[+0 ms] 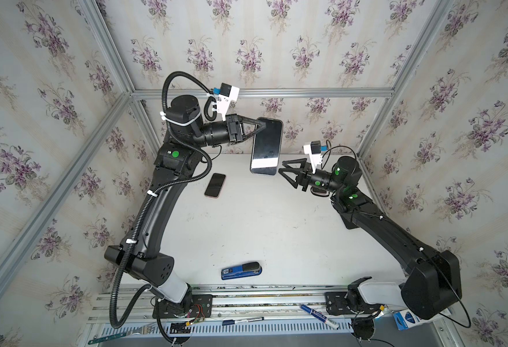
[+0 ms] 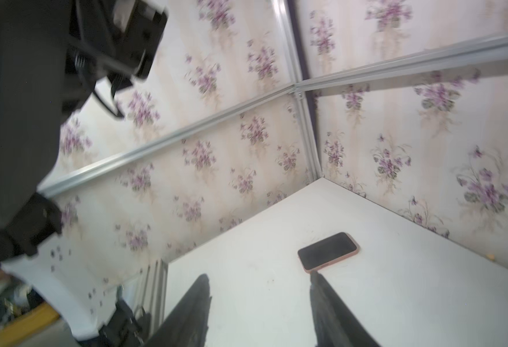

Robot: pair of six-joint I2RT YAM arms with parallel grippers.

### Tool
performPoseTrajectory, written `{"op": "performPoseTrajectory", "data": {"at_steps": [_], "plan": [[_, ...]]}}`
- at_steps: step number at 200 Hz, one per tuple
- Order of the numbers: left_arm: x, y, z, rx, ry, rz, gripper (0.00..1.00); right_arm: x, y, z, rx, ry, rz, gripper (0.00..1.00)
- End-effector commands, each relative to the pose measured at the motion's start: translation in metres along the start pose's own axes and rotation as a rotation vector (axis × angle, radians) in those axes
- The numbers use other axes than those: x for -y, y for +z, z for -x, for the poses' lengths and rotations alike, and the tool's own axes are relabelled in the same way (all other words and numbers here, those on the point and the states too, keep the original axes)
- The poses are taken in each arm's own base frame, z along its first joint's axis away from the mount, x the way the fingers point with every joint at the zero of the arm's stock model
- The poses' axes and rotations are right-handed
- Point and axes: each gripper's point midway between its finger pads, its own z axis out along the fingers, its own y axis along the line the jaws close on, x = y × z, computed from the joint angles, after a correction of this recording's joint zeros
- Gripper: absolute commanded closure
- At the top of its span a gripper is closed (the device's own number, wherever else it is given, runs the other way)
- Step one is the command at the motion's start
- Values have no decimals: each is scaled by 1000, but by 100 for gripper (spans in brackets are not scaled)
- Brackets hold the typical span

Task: Take the phone out of the phone case
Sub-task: Remove the phone case from the phone.

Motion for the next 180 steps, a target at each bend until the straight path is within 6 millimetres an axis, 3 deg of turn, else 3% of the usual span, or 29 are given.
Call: {"op": "performPoseTrajectory", "data": {"at_steps": [1,33,73,177,180], "plan": [[-12,-5,20,128,-182,29,100,4,-6,13,3,300,-99,44],[-20,-7,25,194,-303,22,100,-35,-11,34,84,445,47,44],[-36,-6,26,242,-389,0,100,-68,-4,36,78,500,130,44],[-41,-9,20,264,-394,-16,100,-86,0,37,132,540,203,45],[-41,-10,20,265,-393,-16,100,-98,4,32,113,544,230,45]]}}
